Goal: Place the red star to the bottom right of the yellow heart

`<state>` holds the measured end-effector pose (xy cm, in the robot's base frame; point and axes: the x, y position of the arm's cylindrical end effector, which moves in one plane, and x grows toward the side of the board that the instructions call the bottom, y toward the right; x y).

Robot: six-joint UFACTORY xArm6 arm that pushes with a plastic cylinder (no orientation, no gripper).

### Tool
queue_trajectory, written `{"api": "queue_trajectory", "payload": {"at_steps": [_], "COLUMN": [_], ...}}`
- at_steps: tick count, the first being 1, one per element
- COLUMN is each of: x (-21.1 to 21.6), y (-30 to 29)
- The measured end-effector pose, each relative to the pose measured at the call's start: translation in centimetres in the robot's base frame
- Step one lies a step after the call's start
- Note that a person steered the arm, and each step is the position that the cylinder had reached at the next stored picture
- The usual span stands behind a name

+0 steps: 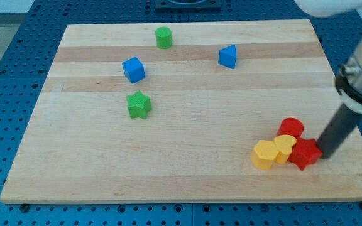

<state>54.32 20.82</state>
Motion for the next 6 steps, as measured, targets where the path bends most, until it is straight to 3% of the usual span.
{"api": "queue_trajectory", "payload": {"at_steps": [1, 2, 3, 4, 5, 6], "x": [-0.4, -1.0, -5.2, -4.4, -0.3, 5.6], "y": [-4.3, -4.6, -4.6, -2.2, 3.2, 0.6]}}
